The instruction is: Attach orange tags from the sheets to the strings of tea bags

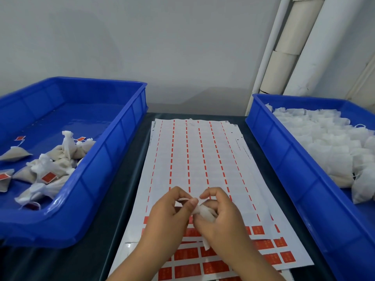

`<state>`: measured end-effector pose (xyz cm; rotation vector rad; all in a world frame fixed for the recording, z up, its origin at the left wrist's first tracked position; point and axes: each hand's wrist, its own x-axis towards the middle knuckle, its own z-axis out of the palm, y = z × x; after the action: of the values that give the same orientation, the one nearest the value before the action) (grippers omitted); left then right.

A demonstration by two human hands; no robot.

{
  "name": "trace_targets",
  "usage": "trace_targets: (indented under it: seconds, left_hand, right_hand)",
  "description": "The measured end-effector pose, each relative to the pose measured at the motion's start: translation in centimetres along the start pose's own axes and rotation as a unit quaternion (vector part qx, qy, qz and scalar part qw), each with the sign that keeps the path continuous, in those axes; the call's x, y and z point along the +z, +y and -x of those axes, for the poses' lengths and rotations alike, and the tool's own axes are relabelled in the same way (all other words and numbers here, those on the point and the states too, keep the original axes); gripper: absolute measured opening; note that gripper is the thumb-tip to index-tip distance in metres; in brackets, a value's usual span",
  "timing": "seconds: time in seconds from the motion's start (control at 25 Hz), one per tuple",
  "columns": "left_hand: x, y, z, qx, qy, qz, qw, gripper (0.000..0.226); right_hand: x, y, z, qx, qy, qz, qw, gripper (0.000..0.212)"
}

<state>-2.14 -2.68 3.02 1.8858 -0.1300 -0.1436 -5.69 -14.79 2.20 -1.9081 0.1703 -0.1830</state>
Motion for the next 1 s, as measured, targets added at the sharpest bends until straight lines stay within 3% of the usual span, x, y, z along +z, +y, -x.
trace_targets:
  seconds: [0.12,0.2,0.32,0.52,0.6,0.64,0.72,0.76,0.8,0.88,0.92,1.0]
  left_hand:
    - [0.3,0.3,-0.3,-0.01,0.011,0.018,1.0,0.015]
    - [0.4,0.5,-0.4,-0.005,0.014,0.026,1.0,0.015]
    - [0.4,0.7,-0.8,-0.01,0.02,0.03,0.999,0.017]
    - [0.3,1.0,-1.0,-0.08,-0.022,0.079,0.993,0.02]
    - [0.1,1.0,-1.0,-0.1,-0.029,0.106,0.989,0.017]
    - [-0.1,1.1,-1.1,-0.109,-0.03,0.128,0.985,0.013]
    - [-0.3,1.2,-1.5,-0.141,-0.037,0.203,0.968,0.005]
    - [-0.5,1.2,-1.6,-0.165,-0.039,0.242,0.955,0.012]
    - [-0.7,1.2,-1.6,-0.185,-0.045,0.281,0.941,0.02]
    - [-1.1,0.6,-1.5,-0.173,-0.088,0.349,0.917,0.031]
    - [-1.2,0.2,-1.3,-0.148,-0.123,0.368,0.91,0.031]
    - [-1.4,-0.4,-0.7,-0.091,-0.18,0.334,0.921,0.025]
  right_hand:
    - [0.9,0.3,0.4,-0.097,0.067,0.131,0.984,0.04]
    - [1.1,0.7,0.5,-0.173,0.133,0.213,0.952,0.042]
    - [1.0,1.2,0.5,-0.29,0.207,0.265,0.896,0.028]
    - [0.3,1.8,0.3,-0.334,0.177,0.302,0.875,0.018]
    - [0.3,1.4,0.2,-0.268,0.152,0.307,0.901,0.011]
    - [0.3,0.9,0.1,-0.193,0.124,0.282,0.932,0.006]
    - [0.1,0.3,-0.3,0.036,0.024,0.143,0.989,0.014]
    - [-0.2,0.2,-0.6,0.146,-0.033,0.019,0.989,0.014]
    - [-0.6,0.1,-0.9,0.235,-0.082,-0.12,0.961,0.014]
    - [-1.4,0.0,-1.1,0.34,-0.162,-0.352,0.857,0.007]
    - [-1.6,-0.1,-1.1,0.365,-0.191,-0.419,0.809,0.014]
    - [-1.9,0.2,-1.1,0.373,-0.229,-0.493,0.751,0.028]
